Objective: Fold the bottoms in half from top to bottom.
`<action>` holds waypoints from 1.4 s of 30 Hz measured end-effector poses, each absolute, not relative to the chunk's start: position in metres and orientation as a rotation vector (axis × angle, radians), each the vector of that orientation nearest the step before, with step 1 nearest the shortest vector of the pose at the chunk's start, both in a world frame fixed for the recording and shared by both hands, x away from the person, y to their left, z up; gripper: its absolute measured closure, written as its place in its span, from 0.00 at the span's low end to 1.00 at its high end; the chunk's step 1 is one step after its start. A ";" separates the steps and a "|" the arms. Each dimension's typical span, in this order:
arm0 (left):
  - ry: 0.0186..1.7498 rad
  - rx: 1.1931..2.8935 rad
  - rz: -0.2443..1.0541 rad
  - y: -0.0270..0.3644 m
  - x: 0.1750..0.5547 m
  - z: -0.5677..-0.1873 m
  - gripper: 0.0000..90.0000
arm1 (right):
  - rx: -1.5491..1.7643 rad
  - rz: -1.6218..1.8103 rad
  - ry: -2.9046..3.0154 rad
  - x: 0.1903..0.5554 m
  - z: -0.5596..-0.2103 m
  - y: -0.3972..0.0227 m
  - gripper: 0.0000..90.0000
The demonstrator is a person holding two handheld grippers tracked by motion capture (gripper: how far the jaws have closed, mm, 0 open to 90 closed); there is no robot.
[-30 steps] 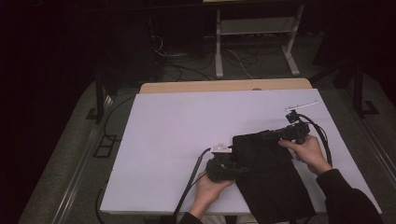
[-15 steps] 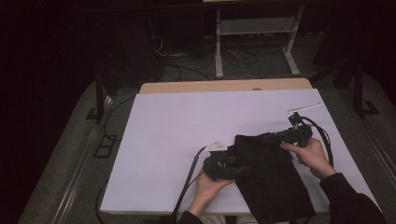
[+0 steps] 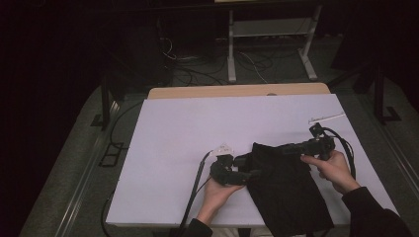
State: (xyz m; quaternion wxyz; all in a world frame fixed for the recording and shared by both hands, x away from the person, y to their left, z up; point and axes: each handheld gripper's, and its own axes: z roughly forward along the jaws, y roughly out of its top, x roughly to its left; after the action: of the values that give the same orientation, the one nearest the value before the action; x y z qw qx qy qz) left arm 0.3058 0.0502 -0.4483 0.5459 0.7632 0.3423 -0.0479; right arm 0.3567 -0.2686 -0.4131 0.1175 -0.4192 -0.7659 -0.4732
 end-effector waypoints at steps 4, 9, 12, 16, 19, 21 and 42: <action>0.818 1.815 -0.112 0.050 0.309 -0.445 0.17 | -1.207 -1.398 -2.241 0.353 -0.411 -0.270 0.91; 0.829 1.820 -0.102 0.050 0.313 -0.442 0.15 | -1.194 -1.404 -2.237 0.347 -0.408 -0.271 0.91; 0.835 1.833 -0.084 0.051 0.316 -0.441 0.15 | -1.190 -1.403 -2.246 0.344 -0.407 -0.272 0.91; 0.851 1.827 -0.078 0.052 0.320 -0.440 0.15 | -1.179 -1.406 -2.248 0.339 -0.407 -0.273 0.91; 0.854 1.827 -0.074 0.053 0.322 -0.439 0.14 | -1.174 -1.410 -2.244 0.335 -0.406 -0.274 0.91; 0.860 1.823 -0.078 0.054 0.323 -0.439 0.15 | -1.169 -1.411 -2.244 0.333 -0.407 -0.275 0.91; 0.886 1.824 -0.058 0.056 0.332 -0.438 0.14 | -1.109 -1.428 -2.236 0.300 -0.411 -0.285 0.91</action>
State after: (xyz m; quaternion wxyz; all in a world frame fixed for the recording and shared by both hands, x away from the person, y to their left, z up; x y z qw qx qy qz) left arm 0.3319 0.0558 -0.4378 0.5281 0.7636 0.3708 -0.0241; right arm 0.3001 -0.2851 -0.4107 0.1326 -0.3823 -0.7706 -0.4924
